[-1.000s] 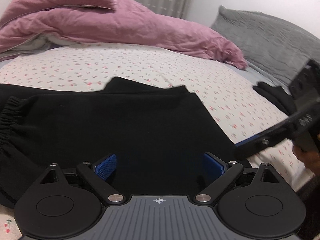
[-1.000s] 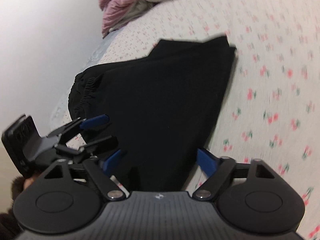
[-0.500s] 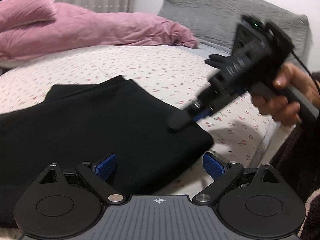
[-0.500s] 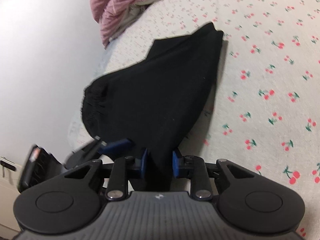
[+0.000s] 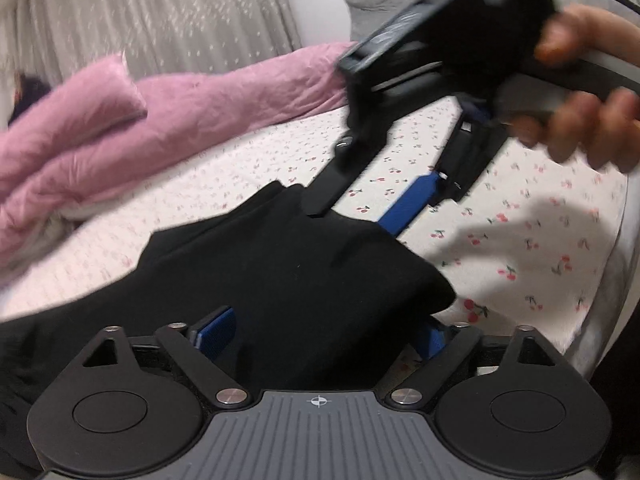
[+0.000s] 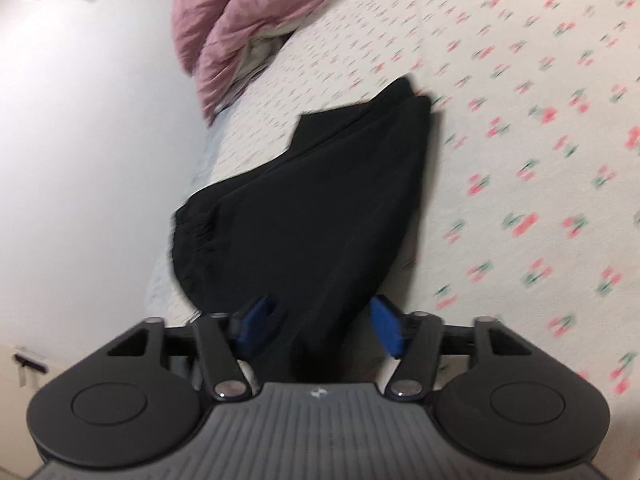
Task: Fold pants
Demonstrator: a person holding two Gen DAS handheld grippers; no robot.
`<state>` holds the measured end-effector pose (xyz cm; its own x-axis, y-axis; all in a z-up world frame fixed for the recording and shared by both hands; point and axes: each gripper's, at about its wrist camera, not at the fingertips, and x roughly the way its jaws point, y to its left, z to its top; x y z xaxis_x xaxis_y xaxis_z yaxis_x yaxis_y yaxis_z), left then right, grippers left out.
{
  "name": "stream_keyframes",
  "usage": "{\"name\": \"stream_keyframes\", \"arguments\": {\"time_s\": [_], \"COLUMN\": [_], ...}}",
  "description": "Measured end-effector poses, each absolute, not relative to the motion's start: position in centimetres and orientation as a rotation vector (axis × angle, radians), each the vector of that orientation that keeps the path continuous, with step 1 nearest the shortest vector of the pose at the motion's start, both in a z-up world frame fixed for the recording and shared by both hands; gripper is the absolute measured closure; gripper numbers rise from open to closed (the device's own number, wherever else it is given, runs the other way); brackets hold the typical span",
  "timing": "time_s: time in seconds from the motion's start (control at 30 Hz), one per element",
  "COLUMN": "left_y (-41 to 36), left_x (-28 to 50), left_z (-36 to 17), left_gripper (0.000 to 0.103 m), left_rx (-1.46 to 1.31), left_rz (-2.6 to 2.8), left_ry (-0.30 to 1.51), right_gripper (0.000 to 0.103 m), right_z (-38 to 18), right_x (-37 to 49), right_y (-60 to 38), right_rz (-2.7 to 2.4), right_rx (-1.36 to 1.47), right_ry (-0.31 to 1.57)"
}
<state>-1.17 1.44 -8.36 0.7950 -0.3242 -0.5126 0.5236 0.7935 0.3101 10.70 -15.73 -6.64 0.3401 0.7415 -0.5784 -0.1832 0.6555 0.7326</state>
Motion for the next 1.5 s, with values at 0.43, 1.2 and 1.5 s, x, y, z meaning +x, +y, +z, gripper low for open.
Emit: {"name": "stream_keyframes", "arguments": {"time_s": [0.43,1.2,1.5], "left_y": [1.9,26.3,34.3], "left_x": [-2.7,-0.4,0.3], "left_z": [-7.5,-1.5,-3.1], "left_gripper": [0.08,0.091,0.091], "left_rx": [0.389,-0.348,-0.48], "left_rz": [-0.485,-0.132,0.049], "left_ry": [0.412,0.334,0.336], "right_gripper": [0.087,0.09,0.09], "right_z": [-9.4,-1.6,-2.5], "right_x": [15.7,21.9,23.6], "right_y": [-14.8,5.0,13.5], "right_rz": [0.54,0.758,0.832], "right_rx": [0.683,0.5,0.48], "right_ry": [0.935,0.833,0.861]}}
